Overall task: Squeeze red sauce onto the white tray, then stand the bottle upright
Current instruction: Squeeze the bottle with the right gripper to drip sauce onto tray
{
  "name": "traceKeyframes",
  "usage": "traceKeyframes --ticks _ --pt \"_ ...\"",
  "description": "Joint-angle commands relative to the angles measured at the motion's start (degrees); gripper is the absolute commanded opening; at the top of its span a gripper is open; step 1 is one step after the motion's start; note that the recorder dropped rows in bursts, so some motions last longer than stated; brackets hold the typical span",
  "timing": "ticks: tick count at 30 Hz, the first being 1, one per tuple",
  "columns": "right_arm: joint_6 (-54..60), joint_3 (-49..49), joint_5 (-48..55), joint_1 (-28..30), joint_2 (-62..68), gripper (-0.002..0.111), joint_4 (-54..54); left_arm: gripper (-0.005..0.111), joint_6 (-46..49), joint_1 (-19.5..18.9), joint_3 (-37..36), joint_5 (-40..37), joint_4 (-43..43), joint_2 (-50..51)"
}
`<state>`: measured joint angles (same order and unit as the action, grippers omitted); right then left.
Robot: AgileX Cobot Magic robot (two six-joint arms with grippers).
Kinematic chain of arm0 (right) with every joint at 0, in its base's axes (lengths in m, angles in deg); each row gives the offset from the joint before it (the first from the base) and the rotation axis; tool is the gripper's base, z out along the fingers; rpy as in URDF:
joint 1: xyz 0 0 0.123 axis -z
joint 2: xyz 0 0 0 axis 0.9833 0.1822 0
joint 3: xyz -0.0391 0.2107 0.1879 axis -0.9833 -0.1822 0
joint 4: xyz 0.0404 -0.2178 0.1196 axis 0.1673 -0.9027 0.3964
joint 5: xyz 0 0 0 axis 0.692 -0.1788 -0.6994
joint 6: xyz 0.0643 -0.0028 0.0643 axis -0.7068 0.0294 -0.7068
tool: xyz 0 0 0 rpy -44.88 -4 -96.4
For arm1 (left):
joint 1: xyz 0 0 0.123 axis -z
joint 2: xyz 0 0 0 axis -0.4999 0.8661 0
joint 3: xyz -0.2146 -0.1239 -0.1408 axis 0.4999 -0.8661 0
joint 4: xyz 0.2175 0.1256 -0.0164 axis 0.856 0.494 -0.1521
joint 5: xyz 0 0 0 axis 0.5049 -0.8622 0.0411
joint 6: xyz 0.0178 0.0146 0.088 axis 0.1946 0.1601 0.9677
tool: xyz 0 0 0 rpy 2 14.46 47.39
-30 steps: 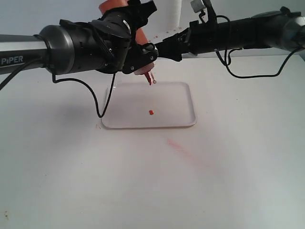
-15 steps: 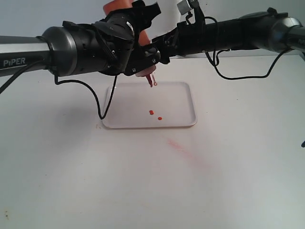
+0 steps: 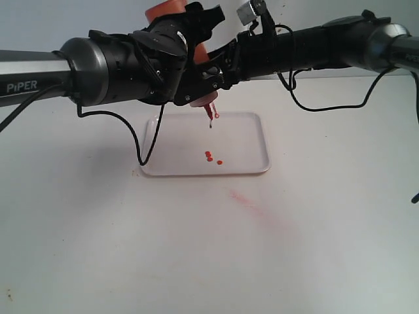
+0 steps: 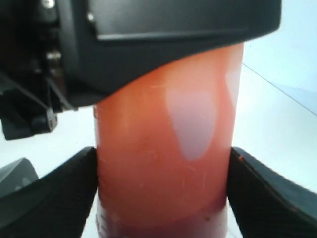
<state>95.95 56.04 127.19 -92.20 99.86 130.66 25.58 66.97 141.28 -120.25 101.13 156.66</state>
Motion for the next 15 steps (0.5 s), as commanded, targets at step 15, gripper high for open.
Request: traceKeyframes --ticks 15 --pt "1.6 0.3 5.3 2.2 -0.2 0.009 -1.4 0.0 -1.6 0.6 0.8 -0.2 1.2 -0.7"
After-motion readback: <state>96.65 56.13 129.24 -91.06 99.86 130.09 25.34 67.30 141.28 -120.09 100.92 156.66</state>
